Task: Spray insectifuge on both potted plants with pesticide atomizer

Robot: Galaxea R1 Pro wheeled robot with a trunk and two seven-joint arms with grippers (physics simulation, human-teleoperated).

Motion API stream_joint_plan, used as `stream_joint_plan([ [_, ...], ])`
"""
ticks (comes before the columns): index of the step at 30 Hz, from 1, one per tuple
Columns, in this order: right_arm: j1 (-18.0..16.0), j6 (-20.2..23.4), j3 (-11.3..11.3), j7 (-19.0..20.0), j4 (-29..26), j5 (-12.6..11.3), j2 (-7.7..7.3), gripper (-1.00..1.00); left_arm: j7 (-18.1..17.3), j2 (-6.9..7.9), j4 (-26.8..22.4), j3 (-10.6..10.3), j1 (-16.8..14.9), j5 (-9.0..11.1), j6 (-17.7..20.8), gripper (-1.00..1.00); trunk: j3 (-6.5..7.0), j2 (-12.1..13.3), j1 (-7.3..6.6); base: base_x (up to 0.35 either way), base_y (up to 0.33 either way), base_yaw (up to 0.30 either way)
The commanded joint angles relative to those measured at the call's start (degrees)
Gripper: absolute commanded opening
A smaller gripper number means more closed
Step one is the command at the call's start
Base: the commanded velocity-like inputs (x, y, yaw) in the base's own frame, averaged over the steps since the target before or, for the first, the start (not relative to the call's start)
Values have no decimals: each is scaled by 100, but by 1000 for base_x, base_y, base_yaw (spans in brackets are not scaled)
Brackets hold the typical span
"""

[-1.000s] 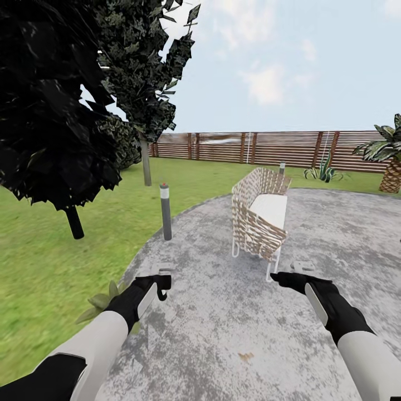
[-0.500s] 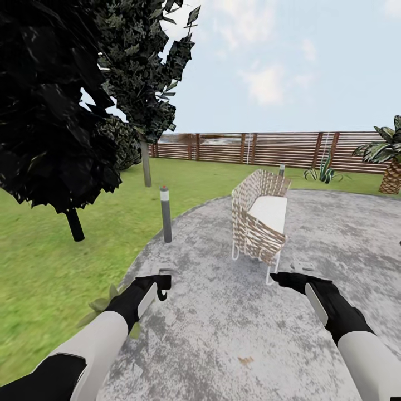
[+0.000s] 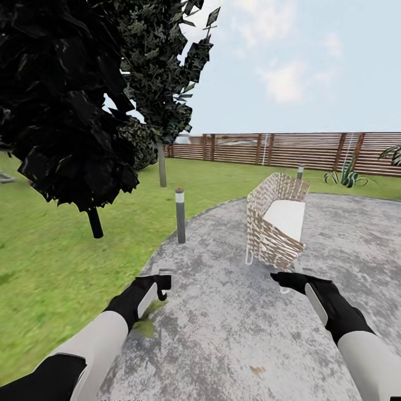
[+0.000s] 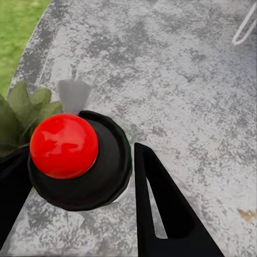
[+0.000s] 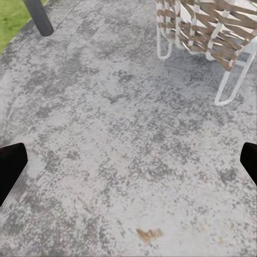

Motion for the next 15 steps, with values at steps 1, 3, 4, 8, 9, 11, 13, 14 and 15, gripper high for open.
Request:
stream_joint_plan([
  [1,-1,32,-8,14,-9,-16,-2,100,49,3,-8,-44,-3,59,24,-100,12,39,-23,0,0,231],
  [3,-2,31,-6,14,-9,-16,-2,100,49,3,-8,-43,-3,59,24,-100,48,119,-67,0,0,231],
  [4,-1,32,-7,14,-9,-16,-2,100,49,3,-8,-42,-3,59,24,-100,66,159,-89,0,0,231],
  [8,0,33,-6,14,-9,-16,-2,100,49,3,-8,-44,-3,59,24,-100,138,319,-177,0,0,231],
  [9,0,33,-6,14,-9,-16,-2,100,49,3,-8,-44,-3,59,24,-100,156,359,-199,0,0,231],
  [11,0,33,-5,14,-9,-16,-2,100,49,3,-8,-45,-3,59,24,-100,191,440,-243,0,0,230],
  [13,0,33,-5,14,-9,-16,-2,100,49,3,-8,-43,-3,59,24,-100,227,520,-287,0,0,231],
  [14,-1,33,-4,14,-9,-16,-2,100,49,3,-8,-43,-3,59,24,-100,245,560,-309,0,0,231],
  [15,0,33,-5,14,-9,-16,-2,100,49,3,-8,-43,-3,59,24,-100,263,600,-331,0,0,231],
])
